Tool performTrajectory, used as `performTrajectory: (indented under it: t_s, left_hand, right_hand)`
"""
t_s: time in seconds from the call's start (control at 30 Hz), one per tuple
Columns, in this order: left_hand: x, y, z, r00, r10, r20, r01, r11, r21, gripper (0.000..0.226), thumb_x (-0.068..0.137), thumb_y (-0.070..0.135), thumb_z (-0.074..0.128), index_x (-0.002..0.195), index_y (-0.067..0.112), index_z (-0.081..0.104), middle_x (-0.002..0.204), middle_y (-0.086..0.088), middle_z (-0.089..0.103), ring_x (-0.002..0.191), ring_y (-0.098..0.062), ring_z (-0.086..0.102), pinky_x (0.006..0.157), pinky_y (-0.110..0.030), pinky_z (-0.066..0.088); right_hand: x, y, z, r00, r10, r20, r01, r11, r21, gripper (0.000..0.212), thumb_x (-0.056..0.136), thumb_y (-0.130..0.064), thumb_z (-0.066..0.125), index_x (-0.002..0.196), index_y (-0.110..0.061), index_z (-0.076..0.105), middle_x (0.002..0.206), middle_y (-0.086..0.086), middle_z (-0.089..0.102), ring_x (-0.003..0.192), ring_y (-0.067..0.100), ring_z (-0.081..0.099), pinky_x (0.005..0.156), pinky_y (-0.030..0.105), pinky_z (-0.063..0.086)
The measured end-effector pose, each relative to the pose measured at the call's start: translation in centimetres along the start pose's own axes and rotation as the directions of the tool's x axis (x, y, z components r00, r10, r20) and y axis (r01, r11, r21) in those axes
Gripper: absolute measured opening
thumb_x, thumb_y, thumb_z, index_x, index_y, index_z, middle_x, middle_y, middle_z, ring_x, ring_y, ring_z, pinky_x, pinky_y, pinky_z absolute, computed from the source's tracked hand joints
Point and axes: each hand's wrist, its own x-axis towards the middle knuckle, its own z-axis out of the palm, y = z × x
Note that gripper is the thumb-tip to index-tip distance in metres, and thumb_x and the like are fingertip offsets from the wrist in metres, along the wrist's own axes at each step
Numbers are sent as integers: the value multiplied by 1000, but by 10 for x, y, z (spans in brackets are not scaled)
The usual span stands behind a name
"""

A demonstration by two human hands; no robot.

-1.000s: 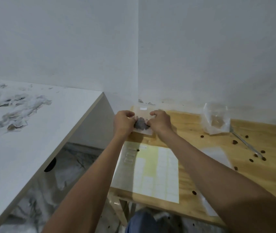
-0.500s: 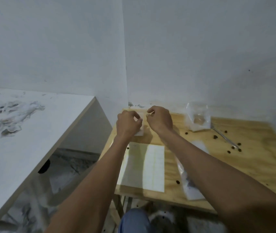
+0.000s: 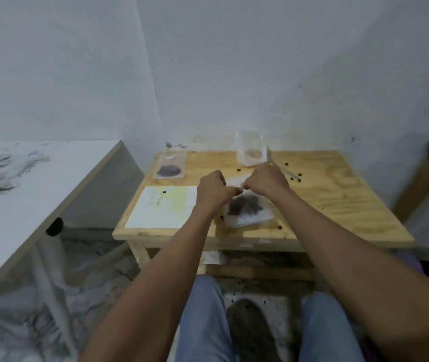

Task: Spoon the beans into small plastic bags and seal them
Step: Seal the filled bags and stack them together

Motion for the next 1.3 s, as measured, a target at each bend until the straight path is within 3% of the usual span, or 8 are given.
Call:
performTrajectory:
  t_s: [0.1, 0.33, 0.53, 0.67, 0.83, 1.03, 1.13, 1.3]
  left_hand:
    - [-11, 3, 11, 999, -19, -36, 19, 1000, 0, 35, 78, 34, 81, 88, 13, 55, 91, -5, 61, 80, -23, 61, 64, -37, 52]
    - [-8, 5, 20, 988, -16, -152, 16, 1000, 2, 24, 79, 25, 81, 81, 13, 60, 91, -5, 62, 77, -22, 58, 57, -29, 39]
    - [2, 0, 26, 986, -41, -160, 22, 993, -120, 27, 78, 27, 85, 82, 13, 63, 90, -5, 64, 78, -22, 62, 64, -32, 51]
    - [10, -4, 24, 982, -60, -178, 19, 974, -224, 19, 81, 18, 82, 81, 11, 64, 76, -3, 66, 66, -15, 62, 55, -26, 47]
    - [24, -5, -5, 959, -90, -269, -19, 925, -380, 15, 81, 14, 81, 83, 10, 67, 84, -3, 68, 70, -10, 59, 56, -17, 44]
    - [45, -49, -57, 927, -106, -360, -55, 911, -410, 15, 93, 30, 69, 89, 18, 62, 87, -2, 71, 79, -22, 70, 74, -41, 59]
    - [51, -100, -79, 904, -192, -381, 116, 970, -213, 4, 93, 20, 63, 97, 19, 63, 94, -3, 69, 81, -25, 70, 78, -44, 60]
    - [48, -155, -86, 865, -328, -380, 326, 943, -72, 26, 86, 10, 68, 111, 17, 67, 107, -10, 69, 91, -29, 67, 80, -38, 58]
  right_hand:
    - [-9, 13, 15, 998, 26, -51, -27, 999, -19, 25, 83, -30, 77, 74, -8, 66, 69, 6, 59, 58, 24, 56, 46, 25, 35]
    - [-12, 15, 22, 985, 58, -160, -61, 998, -10, 20, 84, -29, 78, 90, -13, 71, 90, 8, 68, 79, 28, 62, 63, 32, 50]
    - [-4, 14, 28, 973, 24, -229, -10, 998, 60, 11, 88, -22, 78, 92, -17, 69, 107, 7, 62, 88, 27, 61, 68, 33, 49]
    - [3, 11, 22, 970, 30, -240, 31, 969, 244, 12, 88, -9, 76, 92, -18, 69, 106, 4, 65, 86, 22, 58, 68, 29, 43]
    - [13, -17, 13, 989, 12, -146, 65, 858, 509, 15, 86, -8, 74, 88, -23, 74, 96, -4, 73, 91, 17, 69, 82, 34, 59]
    - [19, -58, 26, 992, -10, -126, 92, 735, 672, 27, 88, 2, 63, 95, -22, 72, 105, 0, 69, 80, 10, 64, 55, 17, 47]
    - [23, -72, 37, 991, -21, -129, 105, 715, 691, 26, 90, 3, 63, 98, -21, 72, 110, 2, 67, 70, 6, 60, 43, 9, 42]
    - [27, -88, 60, 994, -45, -99, 101, 719, 688, 26, 90, 2, 64, 97, -22, 72, 115, 2, 68, 69, 7, 61, 43, 10, 43]
